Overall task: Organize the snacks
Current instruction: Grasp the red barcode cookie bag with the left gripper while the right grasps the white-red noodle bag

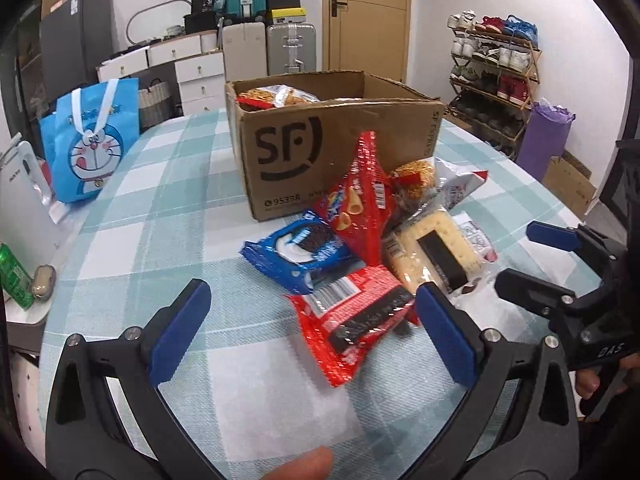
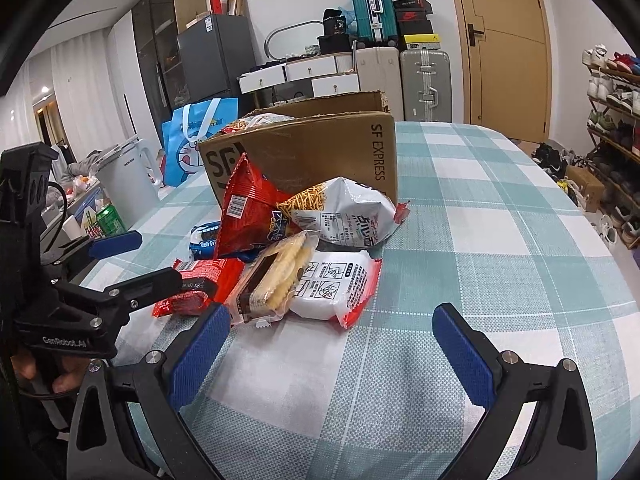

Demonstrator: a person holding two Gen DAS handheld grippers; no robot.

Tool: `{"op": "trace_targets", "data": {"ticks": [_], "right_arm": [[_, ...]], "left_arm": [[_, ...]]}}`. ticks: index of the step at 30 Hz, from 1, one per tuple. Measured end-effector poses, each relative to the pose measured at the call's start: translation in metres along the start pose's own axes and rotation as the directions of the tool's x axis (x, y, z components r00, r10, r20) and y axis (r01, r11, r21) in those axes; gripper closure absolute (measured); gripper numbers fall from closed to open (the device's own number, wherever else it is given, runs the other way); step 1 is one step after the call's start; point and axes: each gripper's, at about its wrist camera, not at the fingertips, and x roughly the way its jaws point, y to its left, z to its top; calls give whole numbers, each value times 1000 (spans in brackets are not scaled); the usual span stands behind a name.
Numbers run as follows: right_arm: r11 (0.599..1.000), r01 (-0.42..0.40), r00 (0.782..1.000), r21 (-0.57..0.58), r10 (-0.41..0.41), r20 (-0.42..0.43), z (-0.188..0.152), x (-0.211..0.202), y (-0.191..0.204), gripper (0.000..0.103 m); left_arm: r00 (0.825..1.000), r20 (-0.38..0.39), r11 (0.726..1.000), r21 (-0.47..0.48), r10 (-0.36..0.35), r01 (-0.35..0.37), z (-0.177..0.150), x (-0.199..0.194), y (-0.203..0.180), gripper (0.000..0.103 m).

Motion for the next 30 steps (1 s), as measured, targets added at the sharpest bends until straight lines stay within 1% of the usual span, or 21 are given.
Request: {"op": "trace_targets", "data": {"ticks": [7, 12, 15, 16, 22, 25, 29, 30], "right_arm": [[1000, 12, 1000, 19, -12, 4, 1, -1, -4, 0], [1000, 16, 1000, 25, -16, 3, 1, 0, -6, 0], [1000, 16, 1000, 22, -16, 4, 1, -1, -7, 0], [1000, 17, 1000, 21, -17, 5, 1, -1, -7, 0], [1000, 14, 1000, 20, -14, 3, 1, 0, -6, 0], [1000, 19, 1000, 13, -19, -5, 0, 1, -5, 0], [999, 37, 999, 6, -37, -5, 3, 0, -7, 0], [999, 45, 999, 2, -45, -6, 5, 0, -8, 0]], "left_arm": [[997, -67, 998, -43, -41, 39, 5, 18, -5, 1], [992, -123, 997, -68, -32, 24, 7, 37, -5, 1], [989, -147, 998, -64, -9, 0, 5, 44, -3, 1], [988, -155, 998, -66, -11, 1, 5, 44, -2, 1], [986, -166, 998, -63, 17, -28, 0, 43, 13, 1], [983, -185, 997, -81, 1, -16, -2, 46, 18, 1], [982, -191, 996, -86, -13, -4, -6, 47, 20, 2], [982, -189, 996, -92, -19, 2, -6, 48, 21, 5]]}}
